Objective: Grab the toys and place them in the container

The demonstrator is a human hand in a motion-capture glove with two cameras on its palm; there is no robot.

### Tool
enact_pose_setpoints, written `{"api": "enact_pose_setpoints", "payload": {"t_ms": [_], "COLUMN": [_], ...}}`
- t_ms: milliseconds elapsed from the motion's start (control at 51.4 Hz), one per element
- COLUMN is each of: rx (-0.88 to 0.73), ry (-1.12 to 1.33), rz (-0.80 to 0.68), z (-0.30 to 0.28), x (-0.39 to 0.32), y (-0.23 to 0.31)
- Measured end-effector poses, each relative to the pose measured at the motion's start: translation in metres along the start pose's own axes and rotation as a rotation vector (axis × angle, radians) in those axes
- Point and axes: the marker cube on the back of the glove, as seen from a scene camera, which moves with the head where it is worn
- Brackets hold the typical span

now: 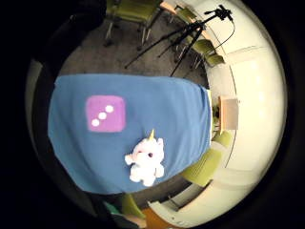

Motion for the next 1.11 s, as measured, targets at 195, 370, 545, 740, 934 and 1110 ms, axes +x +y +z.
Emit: {"api": "enact_pose_setpoints", "payload": {"t_ms": [195,370,545,740,934,1110], "rx": [-0.071,-0.117,-0.096,-0.016,0.111,0.122], "ry": [0.006,0.026,0.054,-0.002,0.014,0.068], "rz": [0.045,0.055,0.064,0.101,0.093,0.065], "z": [0.066,0.099,0.116,0.132,0.122,0.104], "x": [0.024,0.030,0.033,0.043,0.040,0.035], "y": [-0.001,0.003,0.006,0.018,0.023,0.024]}}
